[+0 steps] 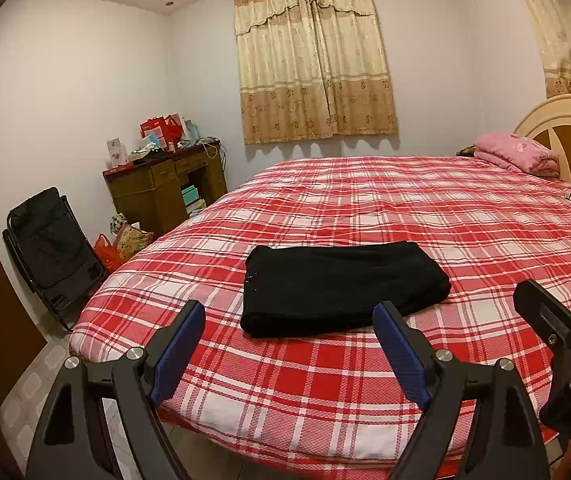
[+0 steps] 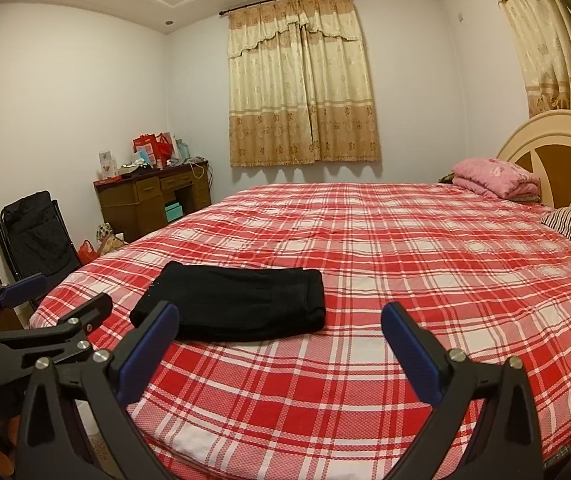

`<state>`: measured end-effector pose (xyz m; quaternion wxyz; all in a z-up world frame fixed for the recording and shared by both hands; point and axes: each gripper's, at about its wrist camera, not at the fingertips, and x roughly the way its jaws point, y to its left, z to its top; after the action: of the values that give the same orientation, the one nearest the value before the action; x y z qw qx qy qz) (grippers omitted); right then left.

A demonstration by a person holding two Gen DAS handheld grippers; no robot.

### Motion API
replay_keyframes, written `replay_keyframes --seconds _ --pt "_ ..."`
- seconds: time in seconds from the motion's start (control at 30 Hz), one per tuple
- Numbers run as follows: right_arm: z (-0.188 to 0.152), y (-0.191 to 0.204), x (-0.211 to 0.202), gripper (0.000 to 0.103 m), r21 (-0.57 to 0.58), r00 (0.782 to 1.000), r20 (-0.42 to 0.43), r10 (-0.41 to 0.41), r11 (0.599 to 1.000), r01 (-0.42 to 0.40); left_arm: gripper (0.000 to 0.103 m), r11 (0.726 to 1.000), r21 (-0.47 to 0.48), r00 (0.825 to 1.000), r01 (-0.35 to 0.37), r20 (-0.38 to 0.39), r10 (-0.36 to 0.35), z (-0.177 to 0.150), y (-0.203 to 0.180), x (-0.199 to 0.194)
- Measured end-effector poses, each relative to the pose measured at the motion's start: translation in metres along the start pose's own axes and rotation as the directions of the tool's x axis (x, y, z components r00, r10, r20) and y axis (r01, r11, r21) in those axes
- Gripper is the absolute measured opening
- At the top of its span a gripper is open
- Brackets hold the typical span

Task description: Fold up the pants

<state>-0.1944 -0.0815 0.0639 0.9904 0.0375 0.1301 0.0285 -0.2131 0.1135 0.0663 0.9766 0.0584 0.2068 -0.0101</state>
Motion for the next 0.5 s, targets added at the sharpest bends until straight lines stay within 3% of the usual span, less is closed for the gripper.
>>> replay_keyframes --seconds 0.5 --pt "0.0017 0.0009 -0.0014 0.103 0.007 1.000 -0.006 -0.001 1.000 0.001 0.087 1.000 -0.003 1.000 0.003 -0.007 -0.003 0.0001 0.0010 0.0010"
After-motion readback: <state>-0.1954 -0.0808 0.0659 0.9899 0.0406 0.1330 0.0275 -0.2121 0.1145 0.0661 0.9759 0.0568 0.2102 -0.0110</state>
